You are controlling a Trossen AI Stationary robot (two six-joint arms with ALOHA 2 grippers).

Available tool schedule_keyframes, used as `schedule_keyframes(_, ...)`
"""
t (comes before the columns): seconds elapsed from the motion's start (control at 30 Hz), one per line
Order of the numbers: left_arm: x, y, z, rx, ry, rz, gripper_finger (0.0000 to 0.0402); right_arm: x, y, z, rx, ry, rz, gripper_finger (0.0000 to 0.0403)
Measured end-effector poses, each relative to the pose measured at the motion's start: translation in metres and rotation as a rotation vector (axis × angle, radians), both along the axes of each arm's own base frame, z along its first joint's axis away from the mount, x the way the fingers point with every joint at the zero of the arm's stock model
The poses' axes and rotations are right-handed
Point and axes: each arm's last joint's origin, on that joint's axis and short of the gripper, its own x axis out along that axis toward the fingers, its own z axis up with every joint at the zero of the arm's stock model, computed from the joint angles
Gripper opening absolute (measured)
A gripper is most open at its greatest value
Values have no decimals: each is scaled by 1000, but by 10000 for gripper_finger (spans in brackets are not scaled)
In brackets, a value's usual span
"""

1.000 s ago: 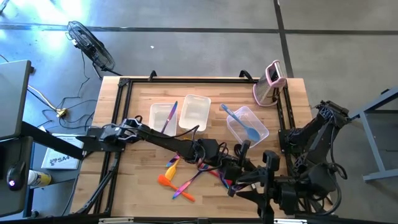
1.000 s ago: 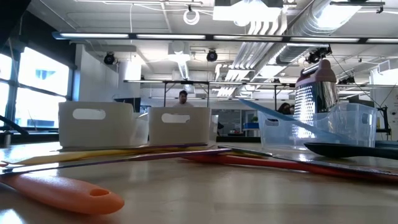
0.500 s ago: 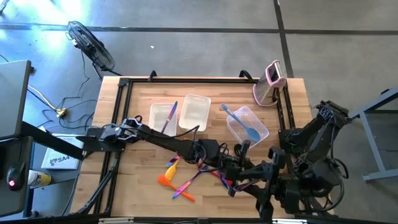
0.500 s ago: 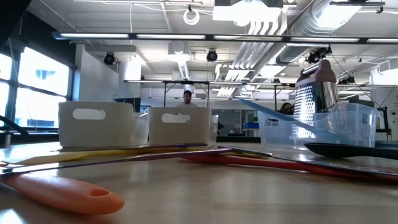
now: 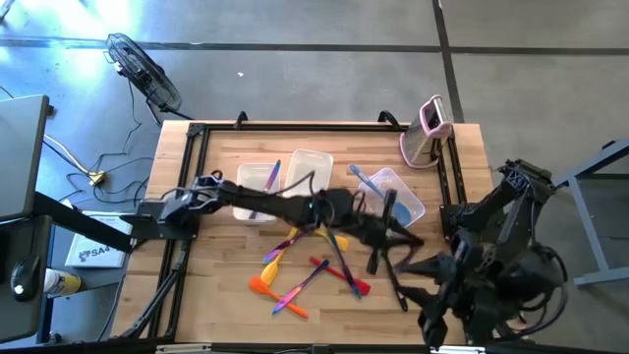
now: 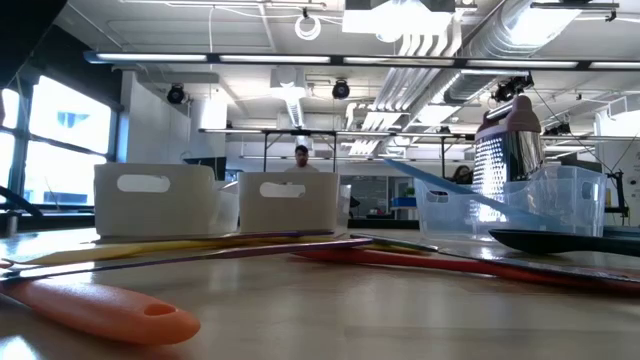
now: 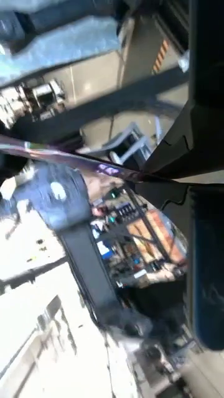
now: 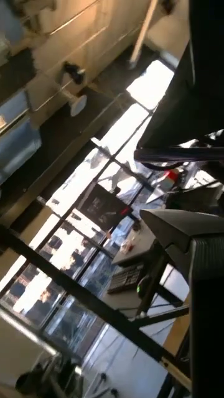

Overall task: Pick & Place Kitchen Items
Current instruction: Put the blue table knife into the left white bin

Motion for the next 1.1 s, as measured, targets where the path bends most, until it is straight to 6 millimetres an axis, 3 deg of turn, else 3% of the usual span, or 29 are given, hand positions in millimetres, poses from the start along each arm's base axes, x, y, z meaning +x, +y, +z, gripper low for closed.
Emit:
schedule_keyframes(0.1,-4,18,8,-19,55,33,1,-15,-1,8,95,-21,34,160)
schedule_keyframes(0.23,-10,34,17,-75,89,90,0,-32,1,13,88,-23,88,160)
schedule_keyframes(0.4,-14,37,17,-88,165,141,0,-38,-1,16,79,-19,88,160)
schedule_keyframes(0.5,-27,40,30,-84,200,236,0,-40,0,16,65,-6,80,160)
schedule_keyframes(0.73,-97,55,86,-153,309,484,0,-42,-2,16,88,8,71,160)
schedule_keyframes(0.9,-159,66,112,-314,426,665,0,-36,-2,13,74,32,45,160)
schedule_keyframes(1.0,-187,71,111,-405,516,800,0,-30,-5,11,65,44,18,160)
schedule_keyframes(1.1,-206,75,96,-472,661,943,0,-20,-9,9,79,55,-10,160)
